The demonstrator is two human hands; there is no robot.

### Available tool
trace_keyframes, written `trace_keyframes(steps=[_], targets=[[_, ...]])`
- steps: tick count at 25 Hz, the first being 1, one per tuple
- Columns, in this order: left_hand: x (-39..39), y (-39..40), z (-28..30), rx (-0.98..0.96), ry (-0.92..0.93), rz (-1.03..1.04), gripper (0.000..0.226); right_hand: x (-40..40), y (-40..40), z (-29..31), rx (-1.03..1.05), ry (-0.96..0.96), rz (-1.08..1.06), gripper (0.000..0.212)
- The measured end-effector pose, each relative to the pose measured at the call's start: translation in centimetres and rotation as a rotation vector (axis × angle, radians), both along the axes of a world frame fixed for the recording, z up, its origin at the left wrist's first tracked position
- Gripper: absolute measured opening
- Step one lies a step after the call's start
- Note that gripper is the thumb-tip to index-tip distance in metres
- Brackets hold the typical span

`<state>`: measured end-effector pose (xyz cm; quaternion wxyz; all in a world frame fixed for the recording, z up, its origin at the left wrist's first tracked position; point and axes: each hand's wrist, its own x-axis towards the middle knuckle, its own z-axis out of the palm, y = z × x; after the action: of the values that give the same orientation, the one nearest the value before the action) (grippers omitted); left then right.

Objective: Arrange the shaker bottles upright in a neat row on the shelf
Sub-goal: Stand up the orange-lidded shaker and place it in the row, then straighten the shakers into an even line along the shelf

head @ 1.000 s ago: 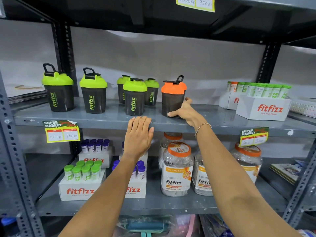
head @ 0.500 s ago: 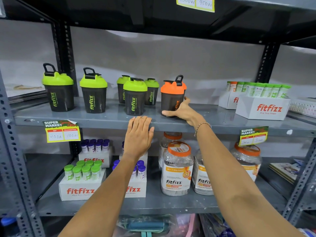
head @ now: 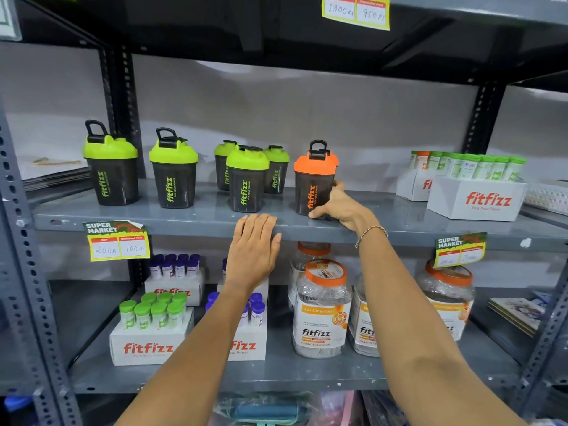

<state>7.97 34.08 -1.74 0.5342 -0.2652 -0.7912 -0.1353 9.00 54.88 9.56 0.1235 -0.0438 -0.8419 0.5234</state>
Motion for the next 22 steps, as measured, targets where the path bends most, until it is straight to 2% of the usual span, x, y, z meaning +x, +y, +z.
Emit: trace_keyframes(steps=[7, 11, 16, 19, 20, 22], targets=[[0.2, 0.0, 0.0, 0.012, -0.006, -0.023, 0.038, 0.1, 0.4, 0.5, 0.109, -0.067, 0.140, 0.066], [1.1, 0.0, 0.8, 0.064, -0.072, -0.072, 0.037, 0.2, 0.3, 0.3, 0.102, -0.044, 0.110, 0.066], [1.8, -1.6, 3.4, 0.137, -0.130, -0.252, 0.025, 0.3, 0.3, 0.3, 0.081, -0.041, 0.124, 0.068], [0.5, -3.3, 5.5, 0.389, -0.233, -0.313, 0.036, 0.6, 0.6, 0.4, 0.000, -0.022, 0.170, 0.059], [-0.1, -4.0, 6.6, 0.505, -0.320, -0.342, 0.045, 0.8, 0.6, 0.3, -0.058, 0.008, 0.188, 0.056], [-1.6, -5.1, 8.9, 0.653, -0.596, -0.390, 0.063, 1.0, 0.9, 0.2, -0.193, 0.072, 0.190, 0.068]])
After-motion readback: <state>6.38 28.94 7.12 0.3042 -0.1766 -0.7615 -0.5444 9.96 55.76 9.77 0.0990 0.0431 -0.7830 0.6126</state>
